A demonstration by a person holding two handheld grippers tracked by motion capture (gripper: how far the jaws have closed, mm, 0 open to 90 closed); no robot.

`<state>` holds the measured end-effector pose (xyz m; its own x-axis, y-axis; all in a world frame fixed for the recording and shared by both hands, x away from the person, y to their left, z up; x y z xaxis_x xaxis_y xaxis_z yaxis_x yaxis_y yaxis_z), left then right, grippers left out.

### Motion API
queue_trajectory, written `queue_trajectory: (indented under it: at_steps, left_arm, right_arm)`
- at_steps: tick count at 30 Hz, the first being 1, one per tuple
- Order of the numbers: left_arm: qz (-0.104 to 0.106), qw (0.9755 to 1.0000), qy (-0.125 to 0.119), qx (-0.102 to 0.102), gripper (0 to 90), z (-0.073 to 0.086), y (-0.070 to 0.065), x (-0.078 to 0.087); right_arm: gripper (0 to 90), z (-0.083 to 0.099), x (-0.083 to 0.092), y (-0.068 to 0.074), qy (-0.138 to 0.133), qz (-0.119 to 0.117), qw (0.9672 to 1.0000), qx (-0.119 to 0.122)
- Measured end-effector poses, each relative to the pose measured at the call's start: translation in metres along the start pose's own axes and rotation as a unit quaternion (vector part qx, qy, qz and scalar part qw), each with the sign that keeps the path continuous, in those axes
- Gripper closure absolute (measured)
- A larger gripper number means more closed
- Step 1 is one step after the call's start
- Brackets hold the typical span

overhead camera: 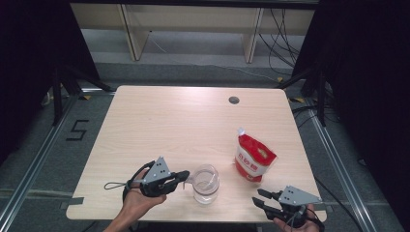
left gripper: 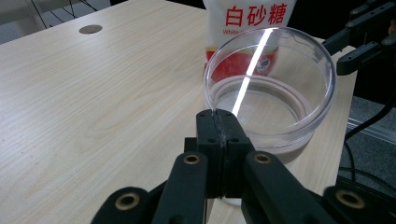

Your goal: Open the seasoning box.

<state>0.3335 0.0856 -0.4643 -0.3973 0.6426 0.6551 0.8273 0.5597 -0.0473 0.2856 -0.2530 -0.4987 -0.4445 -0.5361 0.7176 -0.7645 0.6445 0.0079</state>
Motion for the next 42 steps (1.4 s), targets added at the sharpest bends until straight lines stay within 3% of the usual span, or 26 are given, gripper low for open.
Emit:
queue_trajectory:
  at_steps: [2,3,4,6,9,10,11,14,19,20,21,25,28,31,32,33,42]
  left_arm:
    - [0.000,1.0000,0.000,-0.001,88.7,0.000,0.000,0.000]
    - [-0.004,1.0000,0.000,-0.004,88.7,0.000,0.000,0.000]
    - [-0.002,1.0000,0.000,-0.006,88.7,0.000,0.001,0.000]
    - [-0.002,1.0000,0.000,-0.001,88.7,0.000,0.000,0.000]
    - [-0.002,1.0000,0.000,-0.002,88.7,0.000,0.000,0.000]
    - [-0.003,1.0000,0.000,-0.002,88.7,0.000,0.000,0.000]
    - [-0.003,1.0000,0.000,-0.002,88.7,0.000,0.000,0.000]
    - [-0.003,1.0000,0.001,-0.003,88.7,0.000,0.000,0.000]
    - [-0.003,1.0000,0.001,-0.004,88.7,0.000,-0.001,0.001]
    - [-0.003,1.0000,0.000,-0.004,88.6,0.000,-0.001,0.001]
    - [-0.003,1.0000,-0.001,-0.003,88.7,0.000,-0.001,0.001]
    - [-0.001,1.0000,-0.006,-0.007,88.6,-0.001,-0.001,0.001]
    - [-0.001,1.0000,-0.004,-0.004,88.5,-0.001,-0.002,0.002]
    - [-0.003,0.9998,-0.003,-0.018,88.5,-0.002,0.000,0.002]
    - [-0.003,0.9998,-0.003,-0.018,88.5,-0.002,0.000,0.002]
    - [-0.001,1.0000,-0.004,-0.002,88.5,-0.001,-0.002,0.002]
    - [-0.003,0.9999,-0.003,-0.010,88.6,-0.001,-0.002,0.002]
  right_arm:
    - [69.1,-0.002,-0.001,0.004,0.003,-0.008,0.9999,-0.006]
    - [70.4,-0.004,-0.003,0.005,-0.004,-0.009,0.9999,0.011]
    - [72.1,-0.005,-0.004,0.008,-0.002,-0.012,0.9999,0.005]
    - [74.9,-0.008,-0.008,0.009,0.000,-0.016,0.9994,0.030]
    - [80.9,-0.015,-0.011,0.017,-0.008,-0.025,0.9992,0.031]
    - [80.9,-0.015,-0.011,0.017,-0.008,-0.025,0.9992,0.031]
    - [82.1,-0.020,-0.012,0.016,-0.016,-0.020,0.9983,0.053]
    - [84.7,-0.028,-0.014,0.022,-0.021,-0.028,0.9981,0.051]
    - [86.3,-0.039,-0.024,0.030,-0.023,-0.038,0.9963,0.074]
    - [86.5,-0.040,-0.025,0.032,-0.020,-0.042,0.9967,0.067]
    - [87.4,-0.044,-0.028,0.033,-0.024,-0.041,0.9957,0.080]
    - [89.7,-0.052,-0.029,0.036,-0.037,-0.042,0.9945,0.089]
    - [90.0,-0.056,-0.030,0.037,-0.042,-0.044,0.9939,0.092]
    - [90.0,-0.061,-0.034,0.040,-0.046,-0.043,0.9939,0.090]
    - [90.0,-0.061,-0.034,0.040,-0.046,-0.043,0.9939,0.090]
    - [90.0,-0.062,-0.035,0.041,-0.048,-0.045,0.9940,0.088]
    - [90.0,-0.067,-0.040,0.041,-0.040,-0.041,0.9942,0.091]
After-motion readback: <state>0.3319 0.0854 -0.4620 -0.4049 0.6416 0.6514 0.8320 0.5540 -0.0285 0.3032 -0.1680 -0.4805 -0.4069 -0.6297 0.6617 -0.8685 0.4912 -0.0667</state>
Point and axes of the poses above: each handheld gripper's, and its own axes: x roughly backward along the jaws, z roughly out of its underside, y roughly to its left, the point moved 4 cm from there along -x, roughly forward along the jaws, and after that the axes turned 15 degrees about y, right-handed, at the moved point
